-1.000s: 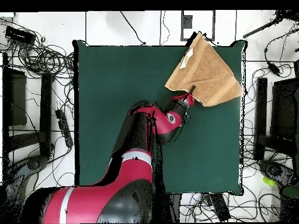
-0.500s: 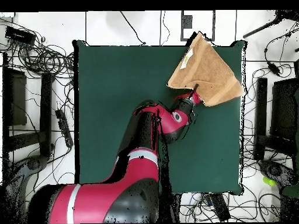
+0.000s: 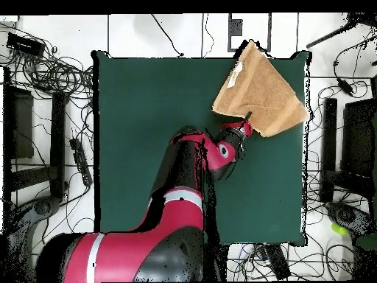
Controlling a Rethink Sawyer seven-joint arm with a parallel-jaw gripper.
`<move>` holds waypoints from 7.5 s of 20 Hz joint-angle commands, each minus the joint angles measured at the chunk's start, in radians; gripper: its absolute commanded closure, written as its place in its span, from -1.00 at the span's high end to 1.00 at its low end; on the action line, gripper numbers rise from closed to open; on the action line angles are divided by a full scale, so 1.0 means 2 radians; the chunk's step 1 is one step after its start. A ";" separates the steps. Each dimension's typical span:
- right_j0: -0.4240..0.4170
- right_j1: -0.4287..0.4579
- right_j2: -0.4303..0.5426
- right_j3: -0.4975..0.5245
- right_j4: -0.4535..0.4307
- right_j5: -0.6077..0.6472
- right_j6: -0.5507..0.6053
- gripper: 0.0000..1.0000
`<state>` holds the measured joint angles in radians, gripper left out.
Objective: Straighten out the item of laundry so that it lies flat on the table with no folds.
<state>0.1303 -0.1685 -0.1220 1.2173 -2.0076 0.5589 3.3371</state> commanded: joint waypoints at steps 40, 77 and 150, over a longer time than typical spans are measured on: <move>0.090 -0.039 0.049 0.142 0.357 0.014 -0.067 -1.00; 0.158 -0.088 0.051 0.179 0.503 0.012 -0.023 1.00; -0.006 -0.119 -0.082 0.082 0.343 -0.284 -0.127 1.00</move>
<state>-0.0417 -0.5375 -0.0987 1.5811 -1.2786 0.2348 2.6700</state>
